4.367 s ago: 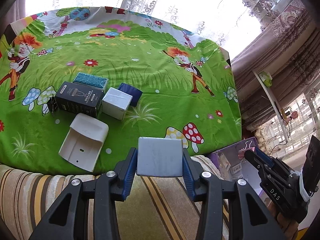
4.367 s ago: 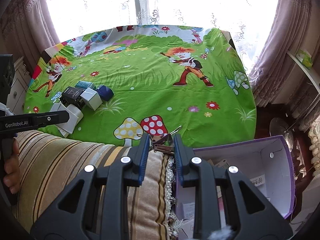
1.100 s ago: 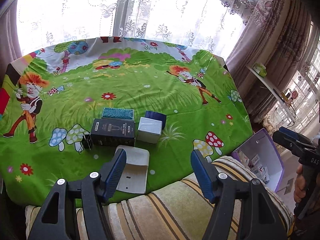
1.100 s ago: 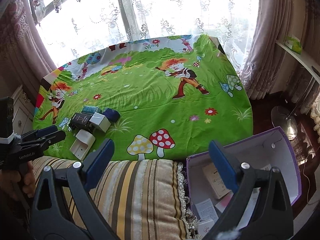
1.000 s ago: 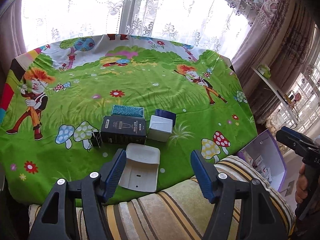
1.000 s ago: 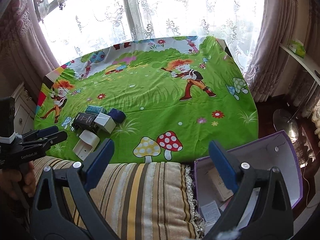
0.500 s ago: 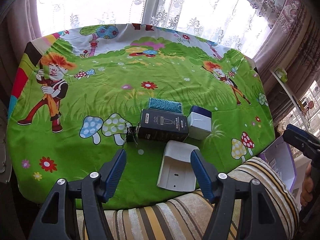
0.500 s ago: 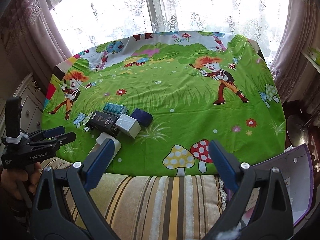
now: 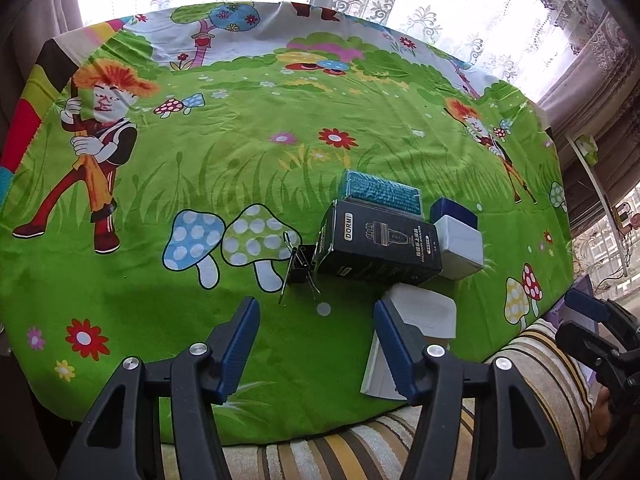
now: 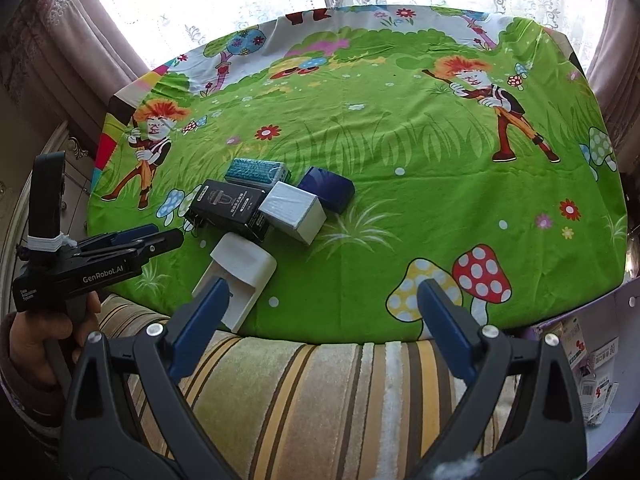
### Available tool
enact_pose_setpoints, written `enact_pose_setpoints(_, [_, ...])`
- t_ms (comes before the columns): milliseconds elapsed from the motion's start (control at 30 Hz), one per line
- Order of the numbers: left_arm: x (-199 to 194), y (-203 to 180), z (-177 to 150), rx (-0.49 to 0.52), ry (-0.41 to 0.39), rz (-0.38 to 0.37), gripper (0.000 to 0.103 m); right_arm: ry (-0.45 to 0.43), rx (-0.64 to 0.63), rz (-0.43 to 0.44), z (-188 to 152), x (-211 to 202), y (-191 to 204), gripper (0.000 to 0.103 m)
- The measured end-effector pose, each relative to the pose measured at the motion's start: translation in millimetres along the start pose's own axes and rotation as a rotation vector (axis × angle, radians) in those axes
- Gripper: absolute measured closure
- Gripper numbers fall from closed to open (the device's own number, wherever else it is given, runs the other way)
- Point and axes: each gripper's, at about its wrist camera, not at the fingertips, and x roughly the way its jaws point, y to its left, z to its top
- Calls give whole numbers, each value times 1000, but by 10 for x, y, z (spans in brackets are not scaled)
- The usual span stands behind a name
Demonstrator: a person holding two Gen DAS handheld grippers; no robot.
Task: Organize rigid objects
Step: 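Grasp the white plastic holder with the right tool while the left tool approaches the black box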
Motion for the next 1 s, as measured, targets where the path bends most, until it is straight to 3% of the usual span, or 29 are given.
enact_pose_setpoints(233, [180,85,76,-19,43,-22,45,75,19,44,38,256,157,7])
enact_pose_setpoints(567, [411,87,183,14,77,2,49,175,39,59,47,584,358,7])
enact_pose_setpoints(733, [436,84,221,41,56,9,61,205,50,54,44,699,407,7])
enact_pose_setpoints(867, [431,141,213,24,55,-32,82,207,61,46,55,741,443,7])
enact_pose_setpoints(1000, [399,198,169,1,45,-58,82,215,73,37,72,808,501,7])
